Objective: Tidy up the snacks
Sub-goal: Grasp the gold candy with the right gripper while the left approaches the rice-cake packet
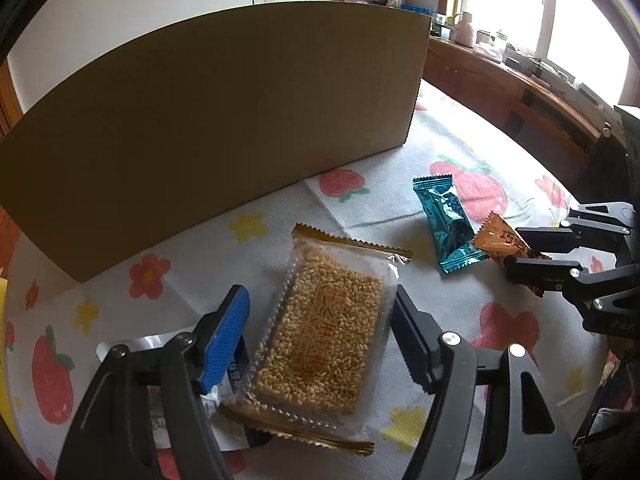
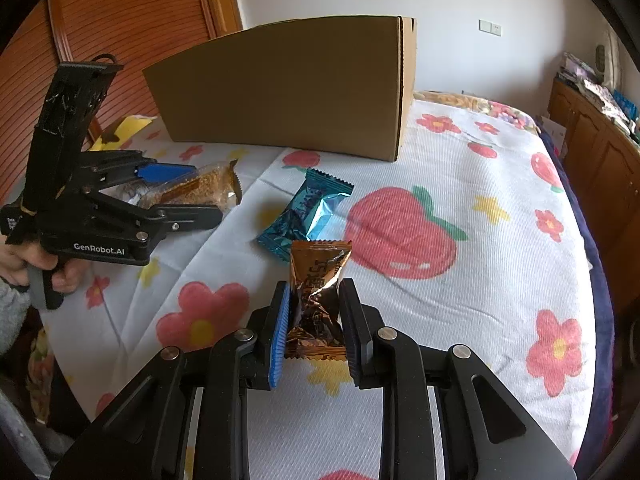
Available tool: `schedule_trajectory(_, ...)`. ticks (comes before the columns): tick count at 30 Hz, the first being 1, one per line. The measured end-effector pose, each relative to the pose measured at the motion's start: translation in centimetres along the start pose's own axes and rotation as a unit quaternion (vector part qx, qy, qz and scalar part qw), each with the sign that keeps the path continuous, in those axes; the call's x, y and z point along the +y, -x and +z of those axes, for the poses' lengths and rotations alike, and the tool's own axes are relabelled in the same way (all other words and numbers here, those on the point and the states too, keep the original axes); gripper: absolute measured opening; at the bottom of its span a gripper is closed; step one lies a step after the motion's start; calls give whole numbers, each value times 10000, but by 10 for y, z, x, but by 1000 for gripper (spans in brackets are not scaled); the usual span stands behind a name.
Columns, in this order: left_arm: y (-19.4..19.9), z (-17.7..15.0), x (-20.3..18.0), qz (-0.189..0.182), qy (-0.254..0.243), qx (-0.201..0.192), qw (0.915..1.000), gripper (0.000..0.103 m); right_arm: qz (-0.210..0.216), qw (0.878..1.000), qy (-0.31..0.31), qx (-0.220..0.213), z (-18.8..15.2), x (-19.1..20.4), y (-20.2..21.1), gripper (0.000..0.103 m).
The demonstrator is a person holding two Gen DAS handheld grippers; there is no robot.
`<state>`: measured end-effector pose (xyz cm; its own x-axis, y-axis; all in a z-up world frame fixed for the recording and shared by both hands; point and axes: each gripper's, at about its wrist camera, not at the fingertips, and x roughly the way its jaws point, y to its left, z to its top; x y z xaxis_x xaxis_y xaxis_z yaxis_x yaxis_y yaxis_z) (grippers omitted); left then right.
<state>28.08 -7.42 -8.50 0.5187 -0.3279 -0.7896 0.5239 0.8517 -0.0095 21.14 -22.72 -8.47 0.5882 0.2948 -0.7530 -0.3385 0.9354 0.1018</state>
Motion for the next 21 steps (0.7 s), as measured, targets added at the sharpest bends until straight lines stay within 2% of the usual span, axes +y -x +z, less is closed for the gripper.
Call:
schedule_trajectory(5,4,-7,1,105,17,20,9999,74,-2,10000,0,0,0,0,0,23)
schedule_trajectory(21,15,-16,3,106,31,77,9999,76,2,10000,2,-4,0,0,0,23)
